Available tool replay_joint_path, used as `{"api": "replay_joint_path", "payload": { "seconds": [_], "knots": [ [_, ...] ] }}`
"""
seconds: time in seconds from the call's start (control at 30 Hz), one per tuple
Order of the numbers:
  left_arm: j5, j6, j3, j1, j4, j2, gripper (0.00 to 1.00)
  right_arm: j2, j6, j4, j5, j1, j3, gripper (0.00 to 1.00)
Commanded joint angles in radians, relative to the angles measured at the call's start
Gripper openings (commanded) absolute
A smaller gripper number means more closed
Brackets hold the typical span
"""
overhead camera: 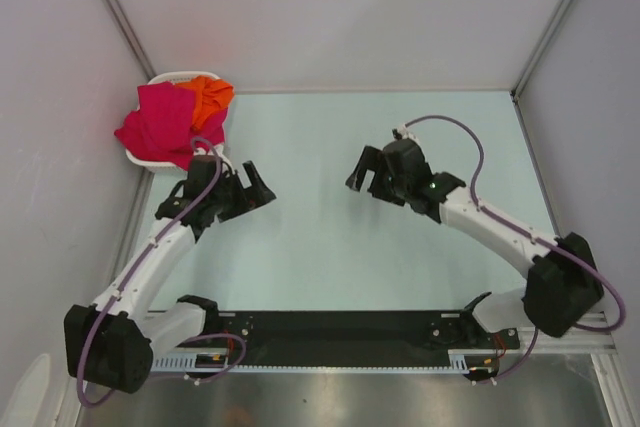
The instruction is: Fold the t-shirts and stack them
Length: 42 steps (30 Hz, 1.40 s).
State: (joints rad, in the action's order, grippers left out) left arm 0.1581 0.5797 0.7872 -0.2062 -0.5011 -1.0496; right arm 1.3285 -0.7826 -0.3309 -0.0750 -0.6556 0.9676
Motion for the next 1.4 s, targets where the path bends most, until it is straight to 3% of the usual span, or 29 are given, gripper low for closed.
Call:
{"api": "replay_joint_path", "payload": {
  "seconds": [0.0,0.13,0.2,0.33,0.4,0.5,0.57,0.67,0.73,0.8,0.87,0.9,1.0,1.1,1.23,1.37],
  "knots": [
    [-0.052,0.088,-0.049,-0.076,0.053,0.042,1.0,0.161,0.057,0.104,0.064,0.169,0.253,1.0],
    [-0.051,0.101,-0.059,-0.079,0.119,0.01,0.99,0.299,0.161,0.029,0.119,0.327,0.409,1.0],
    [-0.145,0.06,-0.008,-0.076,0.086,-0.032,1.0,0.308,0.228,-0.061,0.104,0.416,0.44,1.0],
    [-0.245,-0.009,0.098,-0.067,-0.03,-0.131,0.99,0.184,0.31,-0.161,0.076,0.539,0.323,1.0],
    [-0.229,-0.004,0.093,-0.065,-0.028,-0.13,1.0,0.031,0.296,-0.187,0.122,0.58,0.136,1.0],
    [-0.167,0.037,0.049,-0.065,0.031,-0.106,1.0,-0.225,0.212,-0.067,0.271,0.527,-0.207,1.0],
    [-0.117,0.063,0.026,-0.064,0.076,-0.098,1.0,-0.369,0.073,-0.05,0.259,0.443,-0.355,1.0],
    [-0.12,0.051,0.061,-0.064,0.07,-0.11,1.0,-0.433,-0.094,0.032,0.139,0.144,-0.406,1.0],
    [-0.141,0.033,0.099,-0.061,0.055,-0.127,1.0,-0.385,-0.103,0.055,0.04,-0.018,-0.345,1.0],
    [-0.157,0.02,0.124,-0.047,0.038,-0.139,1.0,-0.257,-0.049,0.017,-0.071,-0.053,-0.202,1.0],
    [-0.157,0.011,0.145,-0.039,0.03,-0.141,1.0,-0.146,0.047,-0.022,-0.06,-0.013,-0.079,1.0],
    [-0.157,0.009,0.147,-0.033,0.027,-0.136,0.99,-0.05,0.071,-0.072,-0.045,0.013,0.065,1.0],
    [-0.157,0.016,0.142,-0.025,0.036,-0.122,1.0,0.049,0.117,-0.148,0.064,0.18,0.225,1.0],
    [-0.152,0.016,0.139,-0.015,0.055,-0.127,1.0,-0.027,0.155,-0.07,0.24,0.319,0.146,1.0],
    [-0.123,0.002,0.191,-0.013,0.064,-0.177,1.0,-0.173,0.194,-0.068,0.28,0.335,-0.053,1.0],
    [-0.155,-0.062,0.308,0.016,-0.007,-0.259,1.0,-0.184,0.16,-0.004,0.345,0.335,-0.153,1.0]
  ]
}}
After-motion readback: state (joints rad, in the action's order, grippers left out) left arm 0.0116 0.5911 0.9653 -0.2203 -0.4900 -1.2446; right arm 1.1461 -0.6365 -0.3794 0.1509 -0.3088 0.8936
